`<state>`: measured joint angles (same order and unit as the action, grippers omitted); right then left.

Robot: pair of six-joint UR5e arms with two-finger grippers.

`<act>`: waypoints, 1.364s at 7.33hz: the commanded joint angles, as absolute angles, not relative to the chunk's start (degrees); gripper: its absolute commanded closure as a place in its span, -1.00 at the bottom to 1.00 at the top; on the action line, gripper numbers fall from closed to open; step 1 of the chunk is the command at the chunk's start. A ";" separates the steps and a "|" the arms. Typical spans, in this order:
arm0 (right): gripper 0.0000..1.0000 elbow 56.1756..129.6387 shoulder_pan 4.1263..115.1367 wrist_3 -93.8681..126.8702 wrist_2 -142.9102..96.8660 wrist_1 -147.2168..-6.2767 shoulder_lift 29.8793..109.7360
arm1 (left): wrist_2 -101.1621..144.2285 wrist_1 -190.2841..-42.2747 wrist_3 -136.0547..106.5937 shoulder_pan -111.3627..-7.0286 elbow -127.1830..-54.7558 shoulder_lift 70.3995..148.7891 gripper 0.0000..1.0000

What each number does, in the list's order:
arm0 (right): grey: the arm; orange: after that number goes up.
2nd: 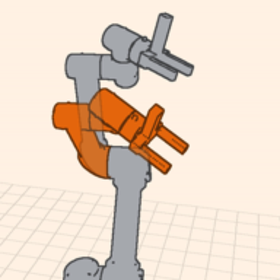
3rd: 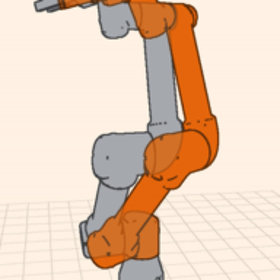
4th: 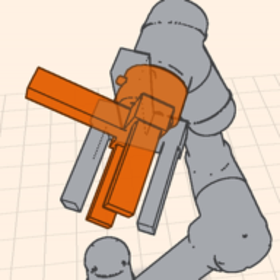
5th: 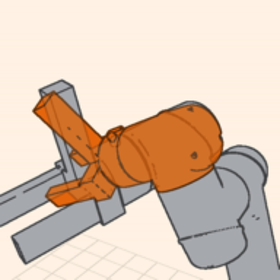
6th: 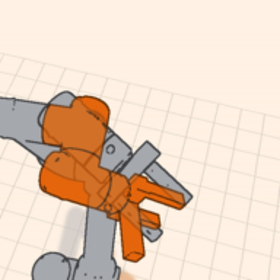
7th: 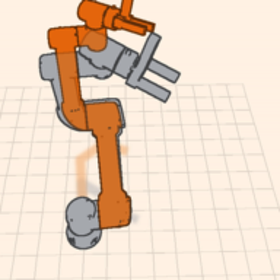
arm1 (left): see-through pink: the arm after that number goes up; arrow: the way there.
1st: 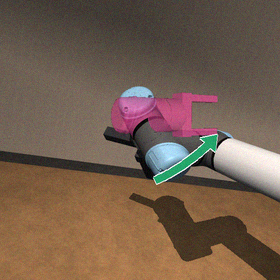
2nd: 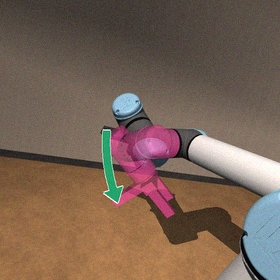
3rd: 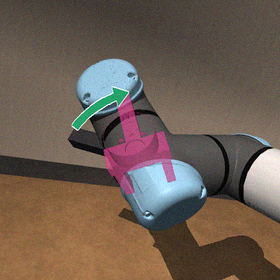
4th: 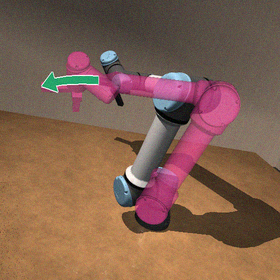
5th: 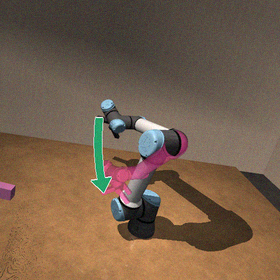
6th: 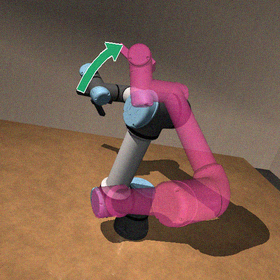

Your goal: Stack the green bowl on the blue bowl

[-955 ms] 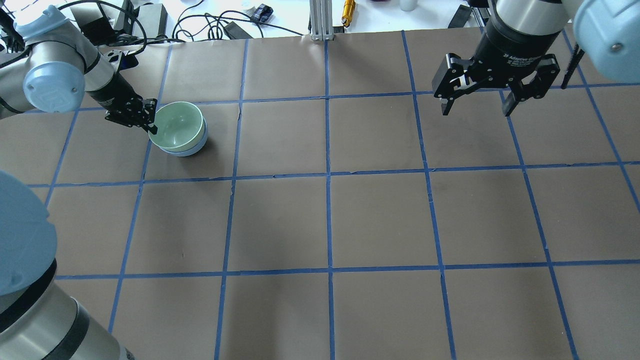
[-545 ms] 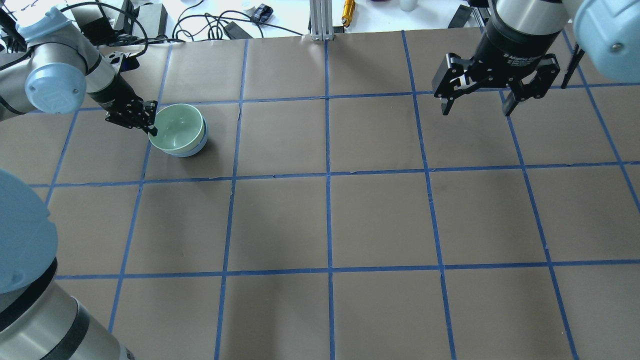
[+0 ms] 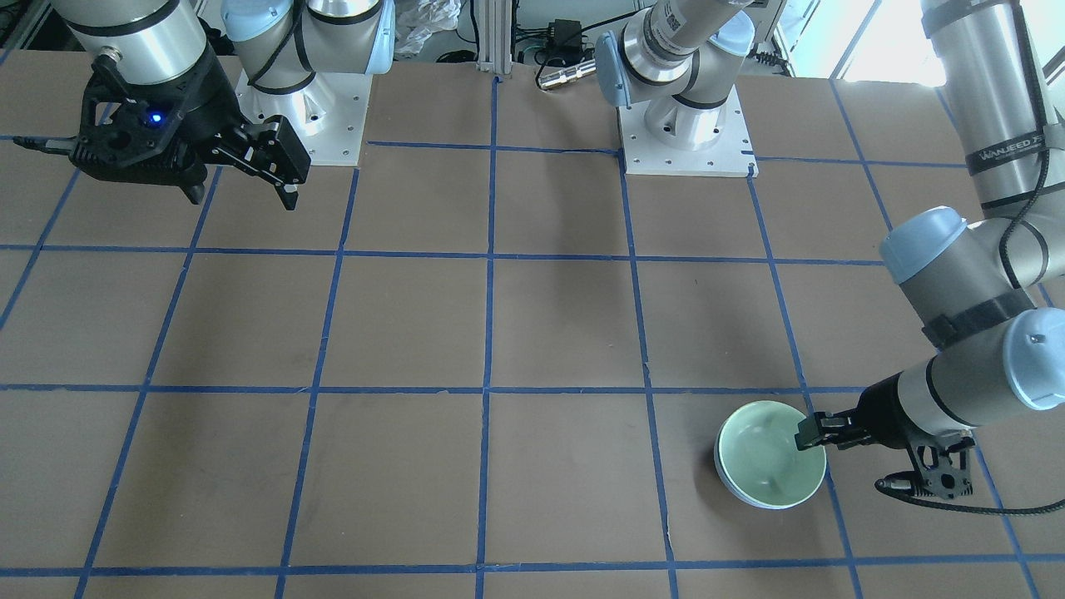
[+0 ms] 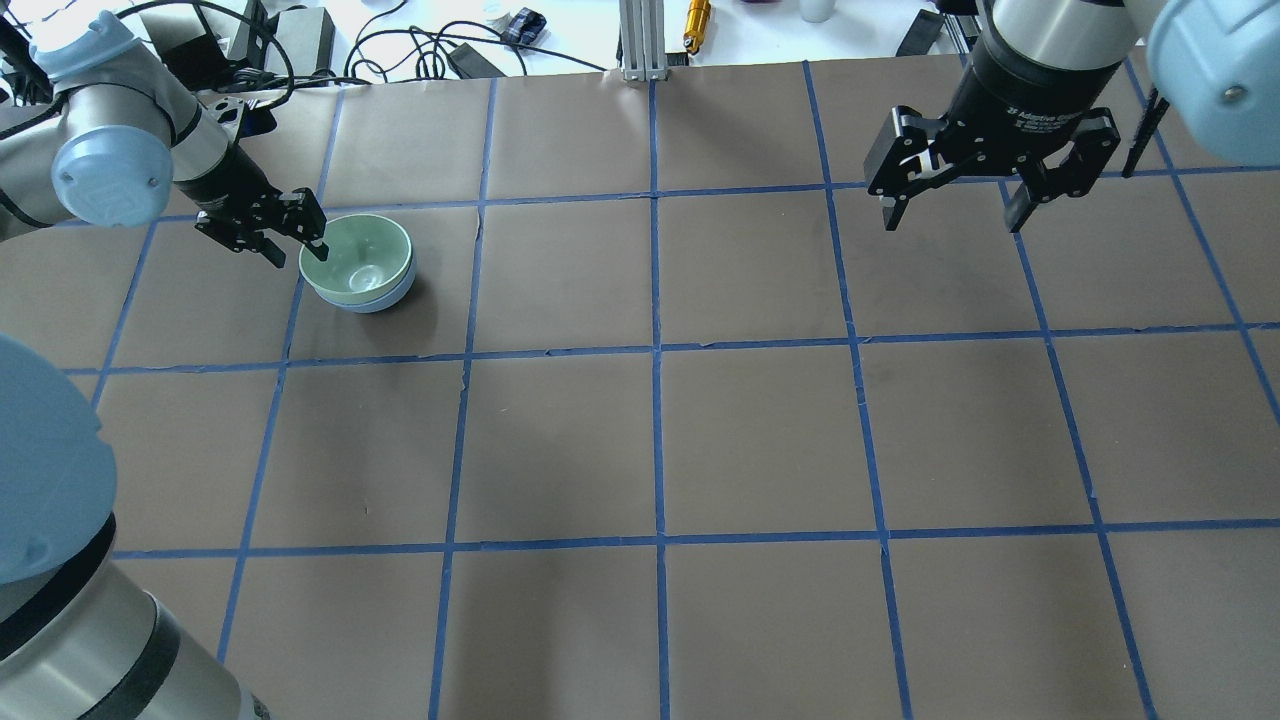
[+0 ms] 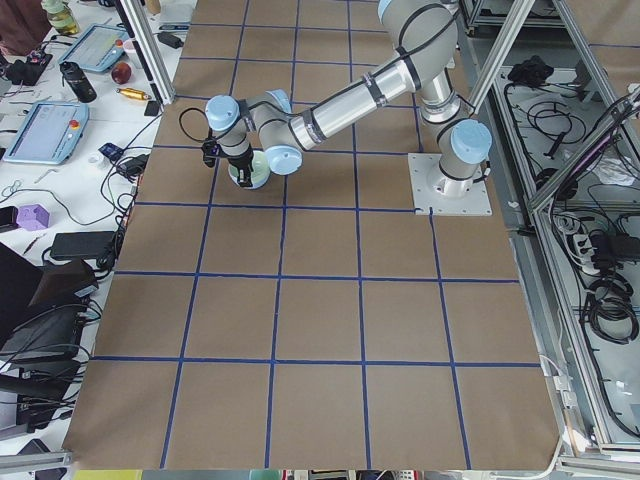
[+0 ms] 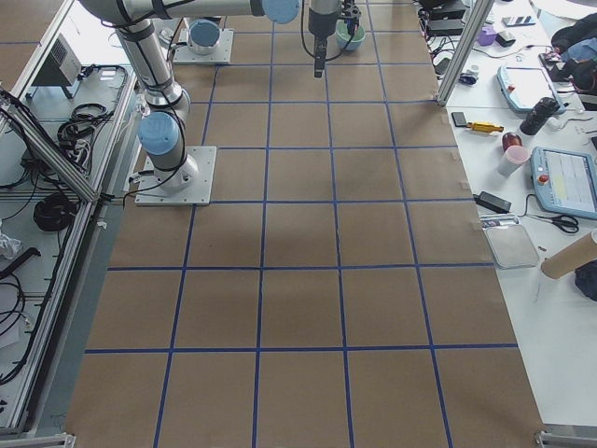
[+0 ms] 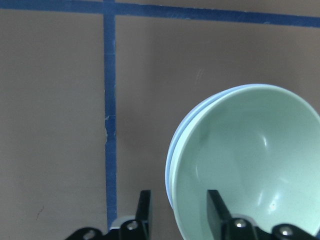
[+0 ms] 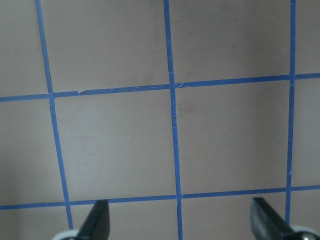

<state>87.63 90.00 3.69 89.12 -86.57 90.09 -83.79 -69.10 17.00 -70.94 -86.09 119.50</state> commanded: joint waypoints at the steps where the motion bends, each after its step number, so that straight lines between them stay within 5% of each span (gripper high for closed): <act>1: -1.00 87.63 90.00 3.69 89.12 -86.57 90.09 | -85.15 -72.39 15.83 -72.76 -85.69 115.51 -0.62; 4: -1.00 87.63 90.00 3.69 89.12 -86.57 90.09 | -87.81 -83.20 9.89 -78.99 -84.82 104.63 -0.64; 7: -1.00 87.63 90.00 3.69 89.12 -86.57 90.09 | -88.15 -87.36 -1.71 -89.97 -84.29 97.13 -1.00; 10: -1.00 87.63 90.00 3.69 89.12 -86.57 90.09 | -88.68 -93.59 -2.29 -92.20 -84.55 92.30 -1.00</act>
